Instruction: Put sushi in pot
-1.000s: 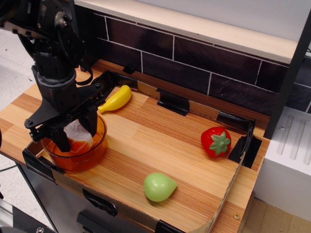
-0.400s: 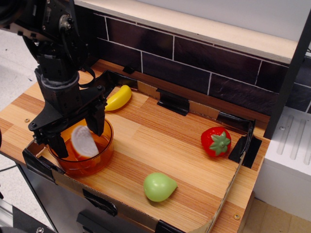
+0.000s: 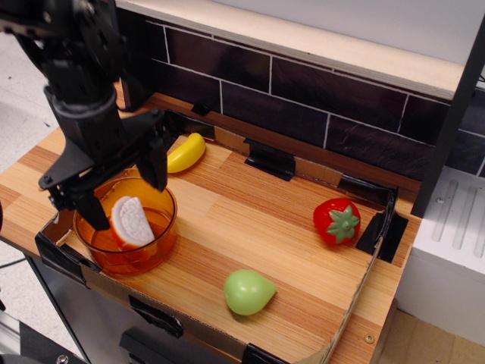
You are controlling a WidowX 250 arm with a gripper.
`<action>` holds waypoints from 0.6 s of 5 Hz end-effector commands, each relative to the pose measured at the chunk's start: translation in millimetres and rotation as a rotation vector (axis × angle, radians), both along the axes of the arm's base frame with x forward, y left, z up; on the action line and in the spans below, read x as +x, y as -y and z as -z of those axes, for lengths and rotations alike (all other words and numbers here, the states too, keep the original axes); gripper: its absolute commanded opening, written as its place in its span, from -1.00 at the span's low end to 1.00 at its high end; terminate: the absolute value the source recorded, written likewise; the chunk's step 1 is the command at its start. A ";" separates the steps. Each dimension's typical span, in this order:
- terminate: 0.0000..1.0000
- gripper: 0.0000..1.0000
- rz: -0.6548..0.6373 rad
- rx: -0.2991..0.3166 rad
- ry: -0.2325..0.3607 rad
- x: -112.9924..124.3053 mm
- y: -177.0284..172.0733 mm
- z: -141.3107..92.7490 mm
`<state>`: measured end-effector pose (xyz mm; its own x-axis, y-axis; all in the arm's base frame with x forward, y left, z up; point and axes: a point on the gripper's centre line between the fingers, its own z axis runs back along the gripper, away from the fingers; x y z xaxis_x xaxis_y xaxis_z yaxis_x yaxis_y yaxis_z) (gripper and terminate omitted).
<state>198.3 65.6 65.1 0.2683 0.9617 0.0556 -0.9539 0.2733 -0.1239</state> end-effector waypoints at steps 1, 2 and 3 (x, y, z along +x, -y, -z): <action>-1.00 1.00 -0.020 -0.045 0.098 12.2 -13.4 -67.0; -1.00 1.00 -0.020 -0.045 0.098 12.2 -13.4 -67.0; 1.00 1.00 -0.020 -0.045 0.098 12.2 -13.4 -67.0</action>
